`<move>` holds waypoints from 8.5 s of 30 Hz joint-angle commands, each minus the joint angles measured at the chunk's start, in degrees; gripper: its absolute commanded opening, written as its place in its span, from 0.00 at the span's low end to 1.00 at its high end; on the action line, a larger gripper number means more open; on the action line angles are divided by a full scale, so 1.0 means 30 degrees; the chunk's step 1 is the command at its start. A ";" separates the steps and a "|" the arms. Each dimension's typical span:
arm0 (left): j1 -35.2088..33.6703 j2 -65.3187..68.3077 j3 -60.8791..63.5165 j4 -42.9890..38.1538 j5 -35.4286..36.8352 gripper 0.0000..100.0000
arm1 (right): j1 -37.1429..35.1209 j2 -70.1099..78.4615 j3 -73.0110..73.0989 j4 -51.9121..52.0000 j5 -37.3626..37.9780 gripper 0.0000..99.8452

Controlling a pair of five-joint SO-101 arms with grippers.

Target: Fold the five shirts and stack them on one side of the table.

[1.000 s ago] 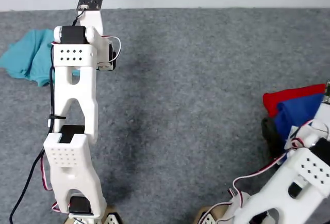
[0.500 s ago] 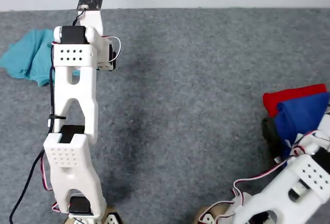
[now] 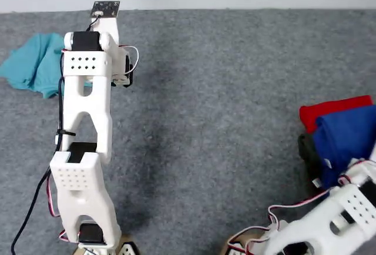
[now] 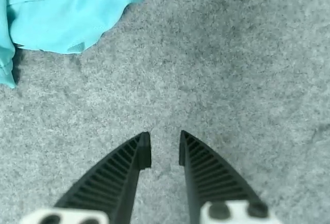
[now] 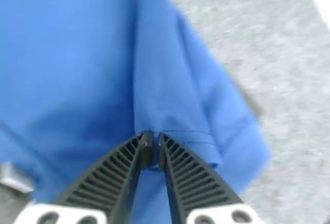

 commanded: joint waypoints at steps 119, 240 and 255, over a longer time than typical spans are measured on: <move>-0.7238 1.4037 -1.7744 0.0527 0.0176 0.01 | -1.7304 0.1919 -0.6066 1.3788 -0.0147 0.18; 0.2872 -1.6762 2.3194 -0.6212 -0.4630 0.13 | -1.8945 0.1919 -0.2930 1.0359 -0.0234 0.18; -0.8293 -1.6733 2.1436 -0.2403 -0.4630 0.12 | -3.2747 0.9656 -0.9026 0.9568 -0.1963 0.18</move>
